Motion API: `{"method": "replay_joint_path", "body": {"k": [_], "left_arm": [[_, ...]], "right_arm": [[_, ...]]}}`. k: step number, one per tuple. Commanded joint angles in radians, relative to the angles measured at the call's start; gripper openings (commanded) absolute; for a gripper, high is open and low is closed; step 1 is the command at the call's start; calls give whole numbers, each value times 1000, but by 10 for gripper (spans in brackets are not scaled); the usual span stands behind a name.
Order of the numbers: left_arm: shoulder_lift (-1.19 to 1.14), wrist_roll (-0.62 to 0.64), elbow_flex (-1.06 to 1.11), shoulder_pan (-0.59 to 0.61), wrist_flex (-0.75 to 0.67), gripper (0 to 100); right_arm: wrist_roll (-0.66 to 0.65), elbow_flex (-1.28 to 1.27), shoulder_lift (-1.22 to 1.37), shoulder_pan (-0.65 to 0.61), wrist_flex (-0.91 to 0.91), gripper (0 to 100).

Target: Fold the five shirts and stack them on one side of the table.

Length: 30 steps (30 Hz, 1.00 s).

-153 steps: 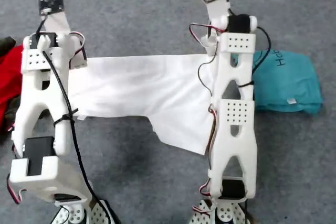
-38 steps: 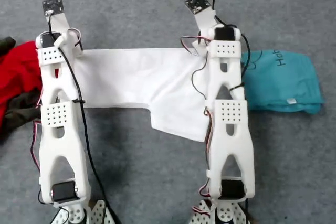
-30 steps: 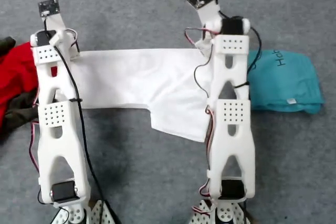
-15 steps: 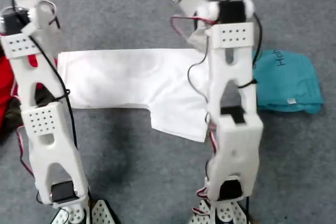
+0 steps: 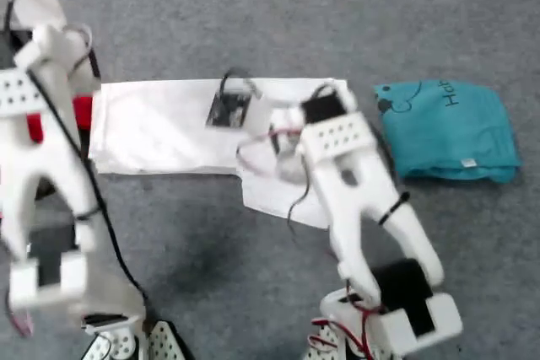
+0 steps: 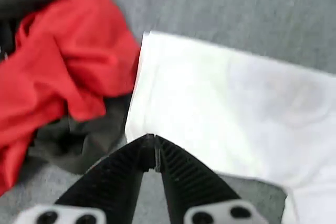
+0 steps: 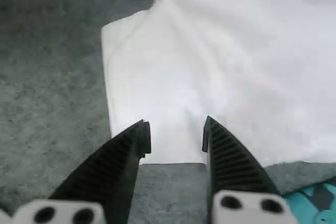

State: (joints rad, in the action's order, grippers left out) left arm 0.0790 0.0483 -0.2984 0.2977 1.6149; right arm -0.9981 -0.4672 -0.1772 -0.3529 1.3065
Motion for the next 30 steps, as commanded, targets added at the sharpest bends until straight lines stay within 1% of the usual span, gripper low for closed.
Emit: {"method": "replay_joint_path", "body": {"k": [1, 3, 5, 10, 12, 16, 23, 25, 30], "left_arm": [[253, -66, 450, 15, -160, 29], [339, -95, 602, 27, -229, 29], [400, -112, 713, 44, -262, 29], [468, -114, 855, 50, -284, 29], [474, -114, 878, 50, -282, 29], [476, -115, 892, 50, -278, 29], [477, -115, 881, 50, -278, 29], [477, -115, 881, 50, -278, 29], [477, -115, 883, 50, -281, 29]], "right_arm": [[31, -147, -62, -41, -83, 184], [52, -186, -53, -58, -112, 184], [63, -211, -31, -68, -153, 184], [75, -217, 91, -69, -255, 184], [75, -216, 131, -75, -253, 184], [75, -213, 127, -109, -209, 182], [71, -214, -18, -114, -114, 183], [71, -228, -13, -112, -123, 183], [74, -252, 90, -110, -226, 184]]}}
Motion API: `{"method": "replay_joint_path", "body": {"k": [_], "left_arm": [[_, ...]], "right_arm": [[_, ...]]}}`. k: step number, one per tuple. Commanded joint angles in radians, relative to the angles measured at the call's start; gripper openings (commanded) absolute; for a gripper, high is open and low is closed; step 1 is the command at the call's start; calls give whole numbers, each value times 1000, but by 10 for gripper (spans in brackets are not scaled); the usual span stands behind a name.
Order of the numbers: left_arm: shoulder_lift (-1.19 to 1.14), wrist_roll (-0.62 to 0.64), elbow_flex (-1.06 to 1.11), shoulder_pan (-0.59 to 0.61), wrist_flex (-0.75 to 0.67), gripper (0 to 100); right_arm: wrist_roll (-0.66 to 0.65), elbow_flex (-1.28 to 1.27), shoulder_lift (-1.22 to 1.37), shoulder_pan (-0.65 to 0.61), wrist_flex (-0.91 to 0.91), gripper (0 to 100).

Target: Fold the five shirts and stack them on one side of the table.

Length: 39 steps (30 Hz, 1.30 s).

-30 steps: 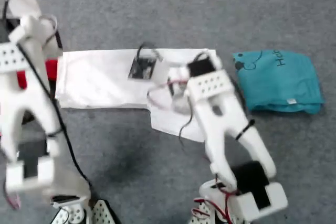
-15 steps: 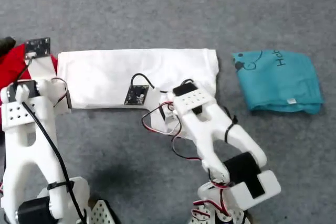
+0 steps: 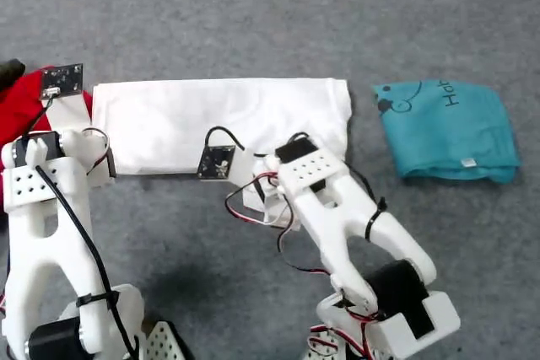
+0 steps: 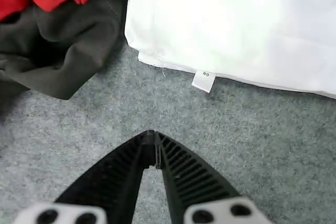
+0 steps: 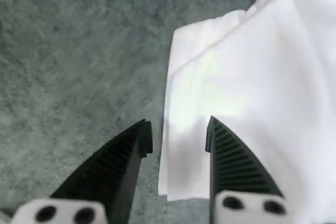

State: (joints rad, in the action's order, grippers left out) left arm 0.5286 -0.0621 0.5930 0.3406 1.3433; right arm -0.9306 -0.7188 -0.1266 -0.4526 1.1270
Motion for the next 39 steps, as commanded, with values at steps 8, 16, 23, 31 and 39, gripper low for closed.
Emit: {"method": "replay_joint_path", "body": {"k": [8, 16, 23, 31, 39], "left_arm": [[28, -5, -1, 7, -8, 29], [28, -5, -2, 8, -6, 29], [28, -5, -10, 8, -6, 29], [28, -5, -10, 10, -5, 29], [28, -5, -10, 10, -5, 29]], "right_arm": [[-2, 87, 257, 9, -64, 181], [-8, 105, 280, 8, -63, 71], [20, 114, 277, 18, -69, 13], [44, 242, 275, 80, 46, 13], [41, 607, 318, 80, 302, 13]]}}
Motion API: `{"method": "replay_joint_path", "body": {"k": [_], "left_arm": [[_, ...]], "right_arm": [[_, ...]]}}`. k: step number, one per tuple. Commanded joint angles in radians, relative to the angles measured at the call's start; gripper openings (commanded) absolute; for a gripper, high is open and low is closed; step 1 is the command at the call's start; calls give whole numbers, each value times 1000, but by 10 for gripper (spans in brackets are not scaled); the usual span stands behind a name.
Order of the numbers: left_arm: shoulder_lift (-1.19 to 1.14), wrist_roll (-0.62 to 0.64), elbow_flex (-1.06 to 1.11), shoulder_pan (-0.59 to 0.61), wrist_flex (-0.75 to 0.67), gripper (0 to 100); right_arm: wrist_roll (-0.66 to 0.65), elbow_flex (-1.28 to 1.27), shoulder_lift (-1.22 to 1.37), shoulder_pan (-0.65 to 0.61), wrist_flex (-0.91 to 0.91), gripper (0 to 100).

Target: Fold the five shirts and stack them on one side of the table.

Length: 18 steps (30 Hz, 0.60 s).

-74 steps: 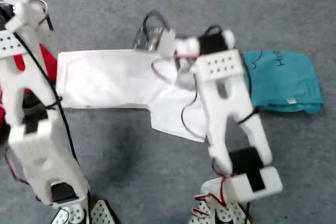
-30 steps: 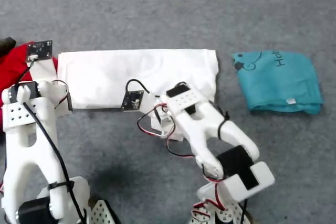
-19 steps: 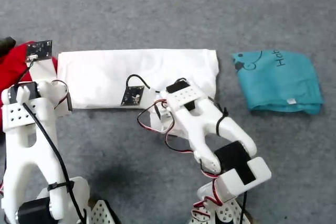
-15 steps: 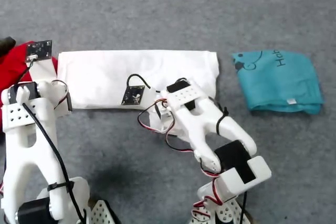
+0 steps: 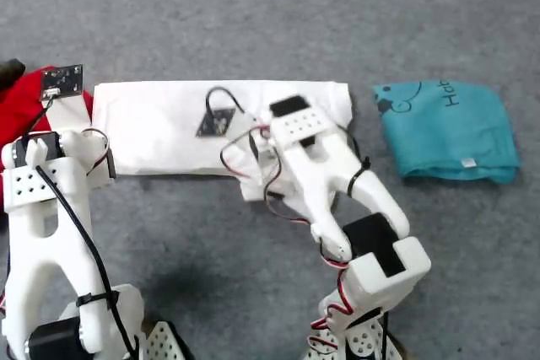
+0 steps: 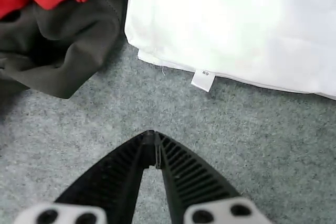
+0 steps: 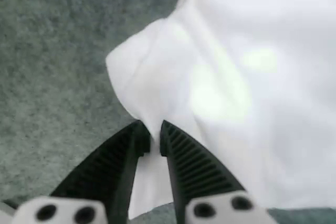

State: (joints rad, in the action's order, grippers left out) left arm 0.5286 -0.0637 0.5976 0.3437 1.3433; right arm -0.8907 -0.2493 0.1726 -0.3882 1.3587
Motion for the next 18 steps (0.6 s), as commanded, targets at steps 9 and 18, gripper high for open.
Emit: {"method": "replay_joint_path", "body": {"k": [9, 18], "left_arm": [[28, -3, -15, 7, -5, 29], [28, -3, -15, 7, -5, 29]], "right_arm": [[-135, 682, 335, 121, 245, 13], [-284, 1290, 751, 58, 400, 14]]}}
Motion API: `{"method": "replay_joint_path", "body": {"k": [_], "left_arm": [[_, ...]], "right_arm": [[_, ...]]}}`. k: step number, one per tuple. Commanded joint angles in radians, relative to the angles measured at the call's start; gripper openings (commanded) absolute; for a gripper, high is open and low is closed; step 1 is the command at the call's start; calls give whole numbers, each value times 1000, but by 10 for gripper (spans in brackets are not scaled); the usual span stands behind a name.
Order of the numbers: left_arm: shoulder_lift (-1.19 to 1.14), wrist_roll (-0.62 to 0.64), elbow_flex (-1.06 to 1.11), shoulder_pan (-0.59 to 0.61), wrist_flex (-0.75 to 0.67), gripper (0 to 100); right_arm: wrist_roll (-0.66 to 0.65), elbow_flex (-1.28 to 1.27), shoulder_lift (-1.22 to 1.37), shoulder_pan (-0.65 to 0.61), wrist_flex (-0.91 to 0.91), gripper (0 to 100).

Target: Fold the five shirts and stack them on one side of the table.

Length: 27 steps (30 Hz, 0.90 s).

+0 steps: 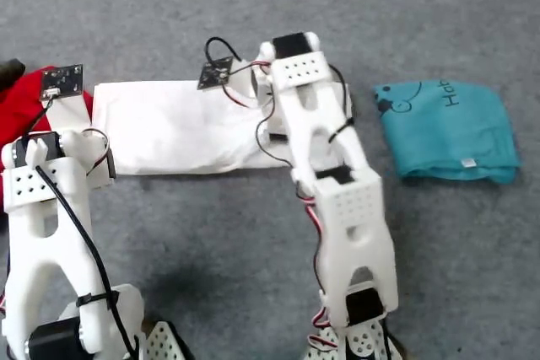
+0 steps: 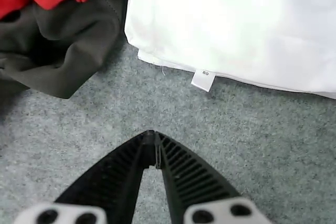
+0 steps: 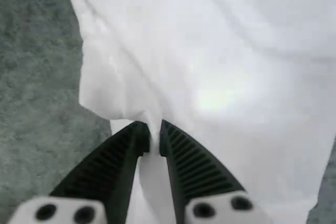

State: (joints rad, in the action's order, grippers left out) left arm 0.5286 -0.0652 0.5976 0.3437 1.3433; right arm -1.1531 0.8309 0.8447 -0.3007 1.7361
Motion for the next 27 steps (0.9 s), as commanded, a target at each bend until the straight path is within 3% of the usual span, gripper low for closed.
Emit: {"method": "replay_joint_path", "body": {"k": [1, 5, 9, 12, 17, 20, 24, 27], "left_arm": [[28, -2, -15, 7, -5, 29], [28, -2, -10, 7, -5, 29], [28, -2, -5, 7, -8, 29], [28, -2, -12, 7, -11, 29], [28, -5, -22, 7, -12, 33], [15, -28, -70, 33, -6, 55], [-37, -28, -177, 77, -11, 187], [-183, -32, -297, 97, -20, 197]], "right_arm": [[-23, 268, 116, -31, 23, 14], [-18, 476, 236, -35, 26, 34], [129, 615, 271, -29, 26, 234], [150, 673, 265, -29, 28, 279], [238, 693, 225, -8, 31, 204], [331, 685, 171, 29, 31, 28], [428, 625, 94, 80, 32, 25], [462, 496, 33, 98, 32, 15]]}}
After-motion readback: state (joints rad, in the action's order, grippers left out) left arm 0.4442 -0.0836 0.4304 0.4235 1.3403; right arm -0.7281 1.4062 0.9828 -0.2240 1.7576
